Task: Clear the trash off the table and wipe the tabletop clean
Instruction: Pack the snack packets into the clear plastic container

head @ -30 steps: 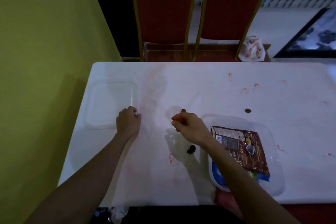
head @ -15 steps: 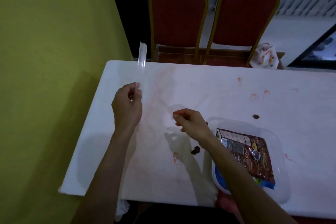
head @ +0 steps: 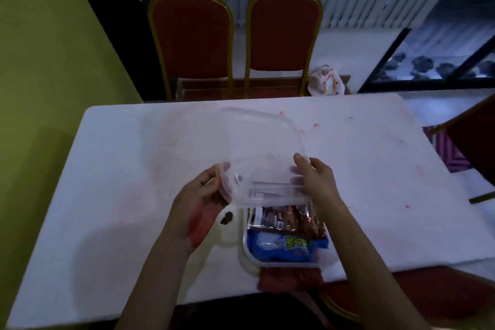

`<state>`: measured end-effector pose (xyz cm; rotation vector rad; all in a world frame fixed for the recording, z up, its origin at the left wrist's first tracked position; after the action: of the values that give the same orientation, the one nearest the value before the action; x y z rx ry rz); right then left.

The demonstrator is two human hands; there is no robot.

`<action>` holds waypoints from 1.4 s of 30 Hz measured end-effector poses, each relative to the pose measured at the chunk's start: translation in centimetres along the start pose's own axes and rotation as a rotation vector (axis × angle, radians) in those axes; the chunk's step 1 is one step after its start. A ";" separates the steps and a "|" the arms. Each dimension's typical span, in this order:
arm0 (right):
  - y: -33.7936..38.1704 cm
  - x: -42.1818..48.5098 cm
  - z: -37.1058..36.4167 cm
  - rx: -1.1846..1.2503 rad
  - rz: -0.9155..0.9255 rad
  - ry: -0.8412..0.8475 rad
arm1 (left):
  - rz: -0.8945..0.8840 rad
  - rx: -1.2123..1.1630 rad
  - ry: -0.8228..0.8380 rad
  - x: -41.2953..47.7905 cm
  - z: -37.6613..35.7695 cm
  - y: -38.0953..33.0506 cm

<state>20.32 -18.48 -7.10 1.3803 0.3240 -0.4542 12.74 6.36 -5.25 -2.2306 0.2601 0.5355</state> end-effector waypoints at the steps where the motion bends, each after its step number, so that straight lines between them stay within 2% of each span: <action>1: -0.5 -0.4 1.9 -0.014 0.013 -0.033 | 0.031 0.073 -0.042 0.1 -0.1 1.2; 5: -2.6 -2.1 6.6 -0.198 0.057 -0.129 | 0.099 0.489 -0.241 0.3 0.8 5.3; 9: -5.5 -2.1 8.3 -0.475 0.132 -0.217 | -0.027 1.107 -0.202 -0.5 -1.2 6.5; 12: -8.0 -1.4 8.4 -0.658 0.087 -0.218 | -0.155 1.292 -0.226 -1.4 -2.1 6.0; 14: -8.4 -1.7 8.0 -0.632 0.100 -0.170 | -0.170 1.299 -0.237 -1.5 -1.8 6.2; 18: -8.5 -2.9 7.9 -0.558 0.149 -0.110 | -0.065 1.324 -0.214 -1.5 -0.7 8.2; 22: -9.0 -3.7 8.1 -0.564 0.160 -0.065 | -0.034 1.330 -0.239 -1.1 0.6 9.6; 26: -10.1 -3.3 8.0 -0.571 0.095 -0.043 | -0.078 1.335 -0.255 -0.6 0.4 10.3; 36: -8.9 -2.7 7.5 -0.421 0.078 -0.020 | -0.272 1.283 -0.304 -0.1 -1.9 10.2; 42: -9.6 -2.4 7.3 -0.406 0.059 -0.006 | -0.191 1.231 -0.405 -0.2 -1.6 11.0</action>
<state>13.26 -26.63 -12.98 0.9895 0.3479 -0.3221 9.19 -2.06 -11.60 -0.9188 0.1016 0.5018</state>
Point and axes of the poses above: each hand's wrist, its own x-axis towards the middle knuckle, its own z-axis out of the back of the hand, y = z × x, the point moved 10 cm from there along x, towards the middle knuckle, and after that the axes turned 4 degrees about y, right-handed, at the moved point
